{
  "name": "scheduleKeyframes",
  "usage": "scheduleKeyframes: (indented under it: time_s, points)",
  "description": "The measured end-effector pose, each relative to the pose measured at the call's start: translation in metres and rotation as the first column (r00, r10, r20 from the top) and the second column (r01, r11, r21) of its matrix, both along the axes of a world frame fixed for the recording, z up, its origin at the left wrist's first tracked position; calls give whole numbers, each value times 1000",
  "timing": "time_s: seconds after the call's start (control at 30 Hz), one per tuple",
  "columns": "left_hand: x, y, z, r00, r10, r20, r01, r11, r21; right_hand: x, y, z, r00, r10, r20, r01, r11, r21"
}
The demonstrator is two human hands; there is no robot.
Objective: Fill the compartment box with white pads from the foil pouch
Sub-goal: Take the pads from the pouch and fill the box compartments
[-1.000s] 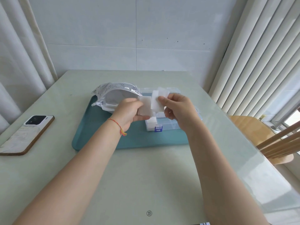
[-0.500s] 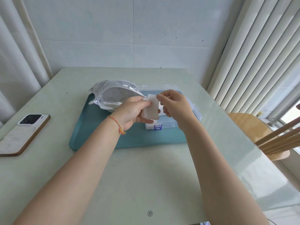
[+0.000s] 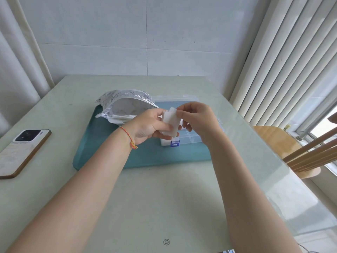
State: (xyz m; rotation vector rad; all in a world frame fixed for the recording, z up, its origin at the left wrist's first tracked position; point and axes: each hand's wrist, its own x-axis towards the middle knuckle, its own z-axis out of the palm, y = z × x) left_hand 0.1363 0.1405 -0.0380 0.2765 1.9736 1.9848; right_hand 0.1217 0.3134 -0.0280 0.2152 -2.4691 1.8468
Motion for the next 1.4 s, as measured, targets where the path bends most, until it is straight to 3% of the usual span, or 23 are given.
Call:
scheduleKeyframes:
  time_s: [0.57,0.73,0.87,0.93,1.0,1.1,1.23,1.33,1.4]
  points:
    - [-4,-8,-2,997,-49,-57,46,997,-60,-1,0,-1,996,-68,-58,68,998,-3]
    - [-6,-9,-4,999,-24,-43,22,998,-59,-3,9,6,967,-228,-111,207,962,-178]
    - [-8,-11,-2,1000,1,-13,-2,1000,-21,1,14,12,998,7,-61,-27,941,-336]
    - [-7,-10,0,1000,3,19,-3,1000,16,4,9,11,995,77,-60,-88,973,-213]
    - [-8,-9,2,997,11,76,-17,997,78,5,2,9,995,64,-70,-69,995,-71]
    - [-6,-7,6,985,-33,169,4,986,169,3,-3,5,995,13,-101,-11,1000,19]
    - [-5,-6,3,995,-52,87,43,994,101,-1,-4,0,990,-21,-141,35,995,97]
    - [-5,-5,0,999,-15,43,12,998,65,-3,-4,-4,965,-42,-257,111,960,259]
    - [-5,-4,1,999,32,36,-33,998,46,1,-5,-6,952,25,-305,81,941,329]
